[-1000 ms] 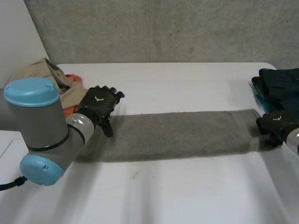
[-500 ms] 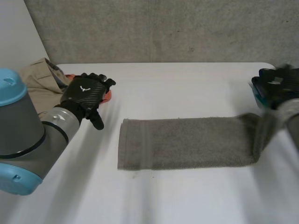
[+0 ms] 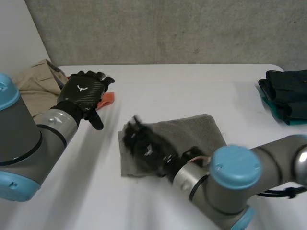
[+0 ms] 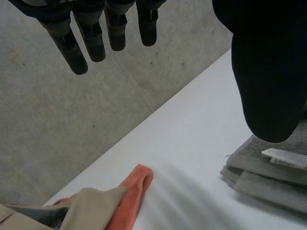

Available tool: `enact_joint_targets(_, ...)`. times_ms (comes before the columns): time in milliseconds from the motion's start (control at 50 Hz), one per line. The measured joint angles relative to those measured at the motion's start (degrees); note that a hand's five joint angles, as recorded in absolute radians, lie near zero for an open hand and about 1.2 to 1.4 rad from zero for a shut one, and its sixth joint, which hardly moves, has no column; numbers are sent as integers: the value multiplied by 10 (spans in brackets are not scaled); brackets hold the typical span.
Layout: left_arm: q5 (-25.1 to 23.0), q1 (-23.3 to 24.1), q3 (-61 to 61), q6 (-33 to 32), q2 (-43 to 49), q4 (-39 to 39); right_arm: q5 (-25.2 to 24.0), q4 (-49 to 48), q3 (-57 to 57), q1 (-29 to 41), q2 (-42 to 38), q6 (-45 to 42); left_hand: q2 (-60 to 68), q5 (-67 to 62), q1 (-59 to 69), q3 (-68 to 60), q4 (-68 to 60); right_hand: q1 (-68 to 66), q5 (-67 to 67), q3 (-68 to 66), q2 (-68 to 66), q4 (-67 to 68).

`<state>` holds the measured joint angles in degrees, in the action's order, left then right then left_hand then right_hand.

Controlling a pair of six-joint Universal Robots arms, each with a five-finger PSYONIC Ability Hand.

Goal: Fold the laundry.

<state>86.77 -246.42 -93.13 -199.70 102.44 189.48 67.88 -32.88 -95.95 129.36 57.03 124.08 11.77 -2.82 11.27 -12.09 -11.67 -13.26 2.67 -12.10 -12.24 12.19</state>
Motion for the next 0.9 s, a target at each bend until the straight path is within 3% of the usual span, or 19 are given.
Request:
enact_joint_targets(160,1,30,28,0,20,3,36,88,-50,-120,115,251,0,0,0,0,0,0,-1,0,0,0)
enact_joint_targets(240,1,49,41,0,34,2,39,156,-66,-166,128,301,0,0,0,0,0,0,-1,0,0,0)
enact_joint_targets(300,1,57,46,0,42,2,40,188,-77,-194,124,290,0,0,0,0,0,-10,17,-18,-17,18)
enact_joint_targets(360,2,61,49,0,47,2,43,204,-85,-216,115,252,0,0,0,0,0,-194,191,-205,-206,203)
enact_joint_targets(400,2,64,49,0,49,2,50,208,-87,-228,105,209,0,0,0,0,0,-432,432,-439,-448,436)
enact_joint_targets(420,2,65,48,0,49,2,60,207,-84,-231,100,185,0,0,0,0,0,-483,502,-512,-519,510)
enact_joint_targets(480,2,67,44,-1,47,1,90,199,-75,-233,95,151,0,0,0,0,0,-488,534,-555,-553,557)
enact_joint_targets(560,3,66,34,-1,38,1,168,166,-38,-207,93,110,0,0,0,0,0,-488,539,-560,-553,564)
enact_joint_targets(640,3,63,26,-1,21,1,190,130,4,-119,90,88,0,0,0,0,0,-488,542,-561,-554,565)
enact_joint_targets(740,3,47,16,-1,-2,1,164,79,41,14,59,60,0,0,0,0,0,-488,545,-561,-554,565)
enact_joint_targets(840,3,26,4,0,-15,1,115,57,46,83,17,40,0,0,0,0,0,-488,545,-561,-554,565)
enact_joint_targets(860,3,23,2,0,-16,1,106,55,45,89,12,38,0,0,0,0,0,-458,507,-522,-516,526)
enact_joint_targets(900,2,20,-1,0,-17,1,92,54,41,97,4,37,0,0,0,0,0,-276,333,-352,-327,357)
